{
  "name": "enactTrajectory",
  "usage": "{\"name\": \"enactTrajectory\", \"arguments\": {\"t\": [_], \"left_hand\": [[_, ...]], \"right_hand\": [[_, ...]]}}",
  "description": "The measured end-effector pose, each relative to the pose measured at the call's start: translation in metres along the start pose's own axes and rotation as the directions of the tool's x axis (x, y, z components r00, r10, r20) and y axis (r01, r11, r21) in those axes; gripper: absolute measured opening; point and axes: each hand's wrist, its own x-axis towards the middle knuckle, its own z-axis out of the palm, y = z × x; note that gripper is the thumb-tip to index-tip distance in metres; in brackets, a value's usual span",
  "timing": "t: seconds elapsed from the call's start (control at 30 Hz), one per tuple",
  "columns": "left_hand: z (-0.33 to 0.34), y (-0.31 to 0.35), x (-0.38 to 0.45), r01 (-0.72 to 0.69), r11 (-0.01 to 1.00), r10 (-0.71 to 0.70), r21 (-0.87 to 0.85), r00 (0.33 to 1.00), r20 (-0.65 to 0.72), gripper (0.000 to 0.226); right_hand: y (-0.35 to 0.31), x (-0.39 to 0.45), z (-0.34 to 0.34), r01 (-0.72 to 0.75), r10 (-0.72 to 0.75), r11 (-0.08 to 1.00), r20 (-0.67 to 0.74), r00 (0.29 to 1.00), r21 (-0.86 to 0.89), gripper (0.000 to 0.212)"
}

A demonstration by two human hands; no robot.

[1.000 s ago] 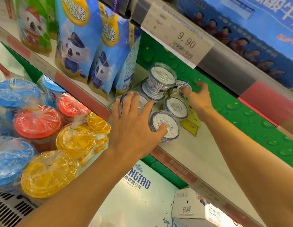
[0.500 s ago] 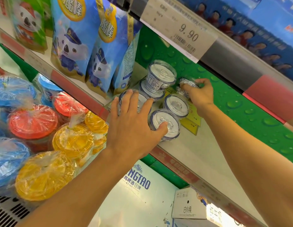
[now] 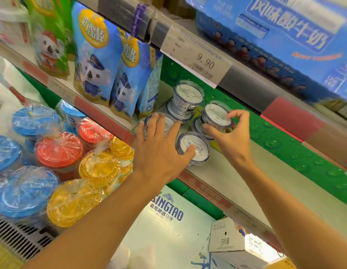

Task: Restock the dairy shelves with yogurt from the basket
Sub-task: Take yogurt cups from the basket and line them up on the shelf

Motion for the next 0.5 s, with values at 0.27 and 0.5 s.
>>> {"name": "enactTrajectory", "arguments": {"t": [0.27,0.5], "left_hand": [[-0.033,-0.007,-0.013,-0.002,0.991,-0.002,-0.133,1.000,-0.028,0.076],[-0.117,-0.045,-0.083,0.253,0.872,-0.257,-0.419,0.965,0.049,0.040]], "right_hand": [[-0.055,-0.035,-0.022,0.032,-0.031,0.997,0.020,0.999,-0.071,0.048],[-0.108,-0.103,-0.019,0.020,-0.003,0.996,0.178,0.984,-0.092,0.042]]}}
